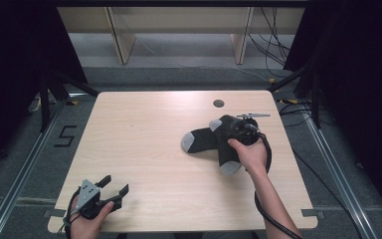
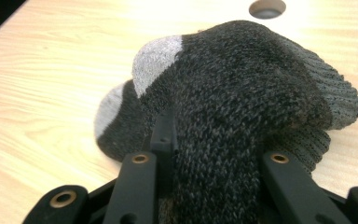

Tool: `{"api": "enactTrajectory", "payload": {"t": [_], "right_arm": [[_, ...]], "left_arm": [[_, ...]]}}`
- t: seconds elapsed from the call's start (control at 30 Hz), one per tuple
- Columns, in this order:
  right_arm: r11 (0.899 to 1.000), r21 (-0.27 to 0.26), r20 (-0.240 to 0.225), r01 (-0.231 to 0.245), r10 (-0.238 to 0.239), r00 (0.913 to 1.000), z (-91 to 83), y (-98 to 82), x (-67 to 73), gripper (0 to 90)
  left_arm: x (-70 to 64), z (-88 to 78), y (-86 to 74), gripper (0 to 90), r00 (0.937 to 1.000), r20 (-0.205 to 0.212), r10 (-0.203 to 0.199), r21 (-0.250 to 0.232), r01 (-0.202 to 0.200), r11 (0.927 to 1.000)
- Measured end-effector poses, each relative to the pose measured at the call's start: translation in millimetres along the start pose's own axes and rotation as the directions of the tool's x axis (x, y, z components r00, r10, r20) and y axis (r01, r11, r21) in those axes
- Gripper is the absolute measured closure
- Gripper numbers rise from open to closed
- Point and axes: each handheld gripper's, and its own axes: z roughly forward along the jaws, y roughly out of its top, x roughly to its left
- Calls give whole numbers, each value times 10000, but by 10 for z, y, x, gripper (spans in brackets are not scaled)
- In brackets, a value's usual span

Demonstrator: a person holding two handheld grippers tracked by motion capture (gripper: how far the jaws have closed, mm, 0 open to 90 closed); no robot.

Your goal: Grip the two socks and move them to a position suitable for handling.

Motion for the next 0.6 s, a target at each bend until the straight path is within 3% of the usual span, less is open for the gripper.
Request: {"api": "enactTrajectory", "payload": {"t": [0.03,0.07,0.1,0.13,0.23,0.27,0.33,0.47,0.5,0.6], "right_arm": [[9993,27,-63,-363,363,9993,-27,4,55,690],[9991,-252,-148,337,-341,9993,-33,24,23,690],[9999,-125,-180,34,-36,9998,-65,32,76,690],[9986,-367,-285,382,-392,9988,-76,41,81,690],[9978,-521,-445,421,-444,9980,-115,47,140,690],[9991,-413,-473,107,-127,9988,-136,42,189,689],[9969,-538,-410,570,-592,9974,-148,46,199,689],[9966,-672,-777,472,-524,9956,-218,60,292,690],[9943,-746,-784,755,-814,9936,-231,72,296,690],[9933,-890,-910,738,-819,9925,-278,97,356,690]], "left_arm": [[-1,1,0,233,10000,-3,10,1,-10,10000],[2,12,-3,233,10000,55,30,-108,-29,9999],[1,14,-4,233,10000,77,37,-146,-36,9999],[0,13,-4,233,10000,65,41,-139,-40,9999],[-3,-1,-1,233,10000,-3,27,-18,-27,10000],[-2,0,0,233,10000,-6,29,-13,-29,10000],[-3,1,0,233,10000,1,35,-16,-35,10000],[-2,1,-1,233,10000,7,21,-17,-21,10000],[2,12,-3,233,10000,56,39,-109,-39,9999],[-1,15,-4,233,10000,70,56,-129,-55,9999]]}}
